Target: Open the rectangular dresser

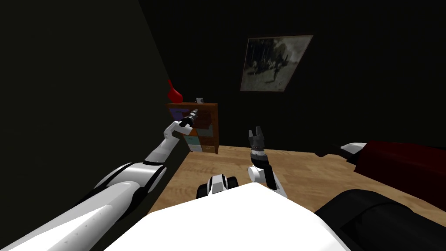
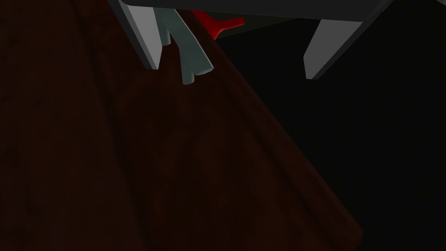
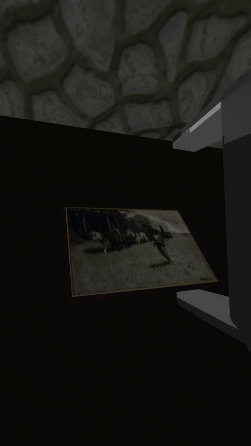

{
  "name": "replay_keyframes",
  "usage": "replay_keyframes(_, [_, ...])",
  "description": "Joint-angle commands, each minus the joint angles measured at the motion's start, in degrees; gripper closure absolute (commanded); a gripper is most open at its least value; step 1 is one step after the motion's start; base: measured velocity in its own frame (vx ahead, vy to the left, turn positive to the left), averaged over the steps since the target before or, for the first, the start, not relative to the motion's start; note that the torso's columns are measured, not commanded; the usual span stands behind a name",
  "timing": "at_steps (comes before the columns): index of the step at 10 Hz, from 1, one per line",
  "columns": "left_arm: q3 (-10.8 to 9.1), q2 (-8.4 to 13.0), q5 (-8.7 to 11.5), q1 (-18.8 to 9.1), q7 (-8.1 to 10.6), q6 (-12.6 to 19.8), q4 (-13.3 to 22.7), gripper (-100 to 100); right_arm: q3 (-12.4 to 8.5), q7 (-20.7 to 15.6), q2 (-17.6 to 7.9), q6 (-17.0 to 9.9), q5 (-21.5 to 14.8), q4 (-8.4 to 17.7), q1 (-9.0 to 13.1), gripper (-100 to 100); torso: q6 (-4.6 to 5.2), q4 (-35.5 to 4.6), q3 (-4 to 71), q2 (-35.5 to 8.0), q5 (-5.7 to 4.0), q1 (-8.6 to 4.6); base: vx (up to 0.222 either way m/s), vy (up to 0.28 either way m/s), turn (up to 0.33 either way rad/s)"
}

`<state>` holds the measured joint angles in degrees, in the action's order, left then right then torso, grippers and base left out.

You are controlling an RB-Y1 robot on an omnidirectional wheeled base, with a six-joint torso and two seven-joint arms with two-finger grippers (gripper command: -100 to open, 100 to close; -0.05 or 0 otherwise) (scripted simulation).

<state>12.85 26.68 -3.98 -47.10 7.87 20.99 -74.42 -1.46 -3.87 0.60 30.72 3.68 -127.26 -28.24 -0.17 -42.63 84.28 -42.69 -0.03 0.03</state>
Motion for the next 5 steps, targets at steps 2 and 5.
replay_keyframes(2, [0.13,-0.11,0.05,0.23,0.03,0.1,0.15,0,0.0,0.0,0.0,0.0,0.0,0.0,0.0,0,0.11,0.13,0.14,0.19,-0.01,-0.06,0.0,0.0,0.0])
replay_keyframes(5, [0.21,-0.16,0.07,0.41,0.04,0.21,0.28,0,0.0,0.0,0.0,0.0,0.0,0.0,0.0,0,0.16,0.25,0.22,0.31,0.01,-0.06,0.0,0.0,0.0])
